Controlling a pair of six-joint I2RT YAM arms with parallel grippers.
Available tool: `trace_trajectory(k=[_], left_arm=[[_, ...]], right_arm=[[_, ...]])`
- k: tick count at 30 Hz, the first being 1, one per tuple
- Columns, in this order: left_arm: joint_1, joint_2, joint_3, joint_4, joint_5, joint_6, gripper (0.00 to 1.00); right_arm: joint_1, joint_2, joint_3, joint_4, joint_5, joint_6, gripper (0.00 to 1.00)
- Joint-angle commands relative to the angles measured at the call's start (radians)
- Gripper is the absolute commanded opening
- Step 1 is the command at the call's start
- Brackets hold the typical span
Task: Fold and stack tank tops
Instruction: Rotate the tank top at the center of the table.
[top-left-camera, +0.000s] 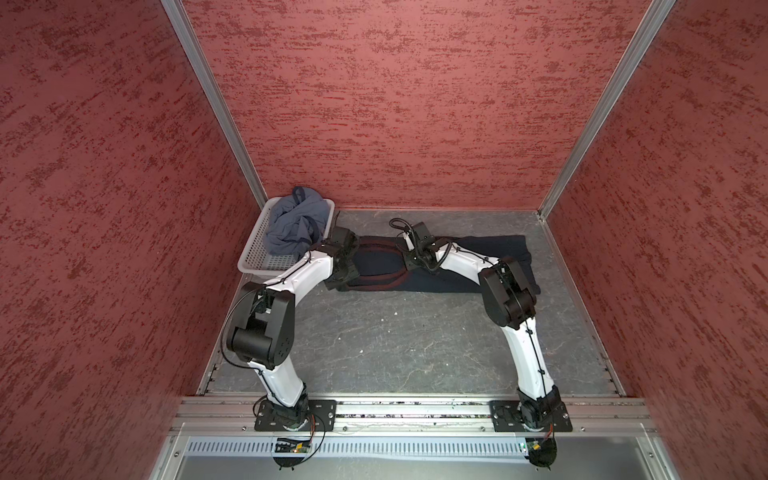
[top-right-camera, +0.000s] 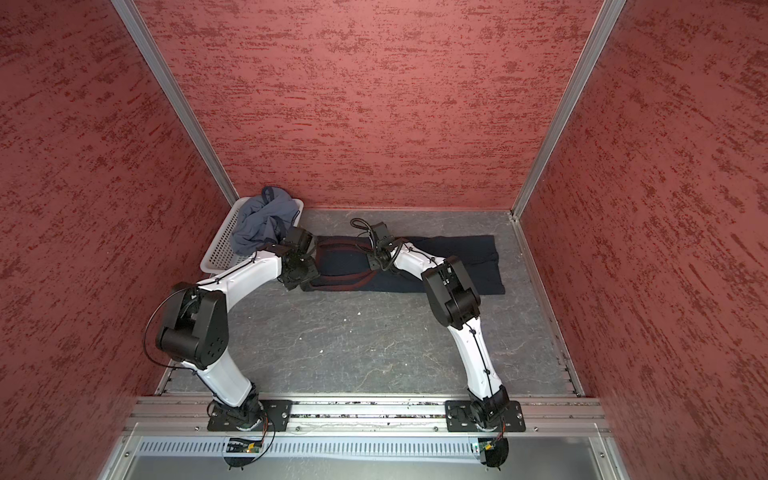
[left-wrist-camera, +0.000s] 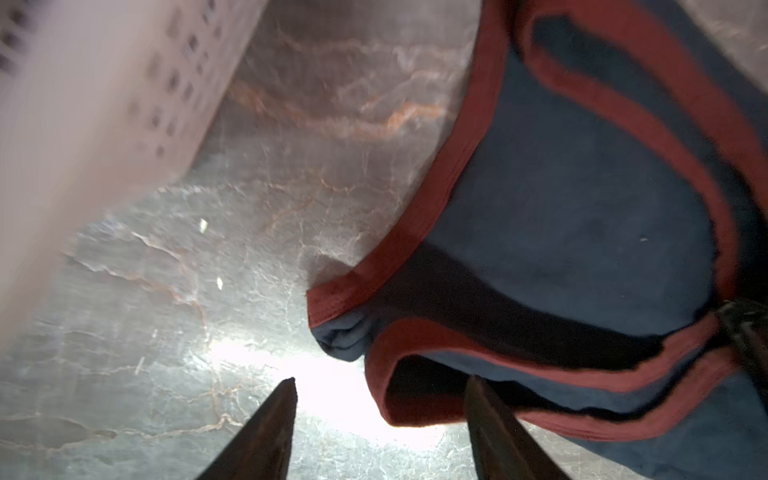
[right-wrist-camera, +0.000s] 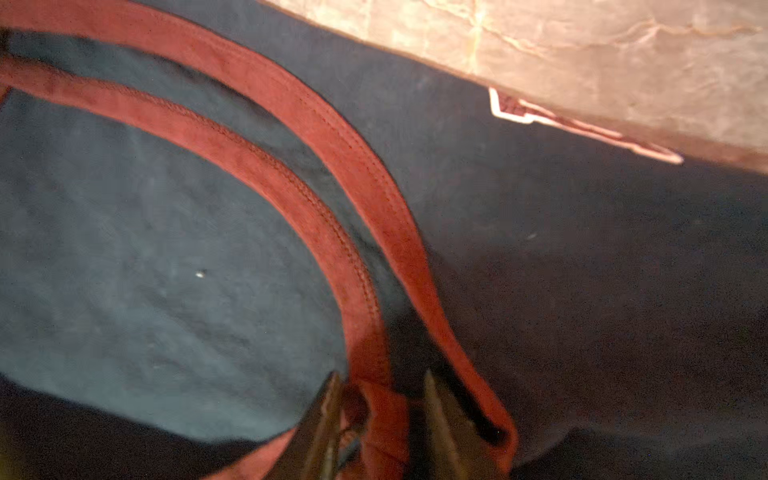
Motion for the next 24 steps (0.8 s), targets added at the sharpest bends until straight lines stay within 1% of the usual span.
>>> trace_trajectory(k=[1, 4, 7, 11, 16, 21, 24], left_arm=[[-0.031, -0.046, 0.009, -0.007, -0.038, 0.003, 0.69], [-0.063, -0.08, -0.002, -0.009, -0.054, -0.004, 0.69], [-0.095, -0.095, -0.025, 0.011, -0.031, -0.009, 0.67], [-0.124, -0.031, -0.018, 0.061, 0.037, 0.004, 0.6], [-0.135, 0.122, 0.078, 0.074, 0.084, 0.017, 0.5], [-0.102, 0.244, 0.14, 0.077, 0.077, 0.008, 0.41], [-0.092, 0.298, 0.173, 0.067, 0.059, 0.02, 0.39]], right_arm=[[0.0, -0.044, 0.038, -0.034, -0.023, 0.005, 0.46], [-0.005, -0.084, 0.028, -0.059, -0.013, 0.003, 0.55], [-0.033, -0.142, -0.015, -0.059, -0.007, 0.014, 0.62], [-0.096, -0.212, -0.092, -0.028, -0.022, 0.021, 0.72], [-0.2, -0.199, -0.094, -0.055, 0.015, 0.026, 0.74], [-0.315, -0.127, -0.054, -0.11, 0.058, 0.068, 0.74], [-0.37, -0.087, -0.033, -0.144, 0.06, 0.103, 0.74]])
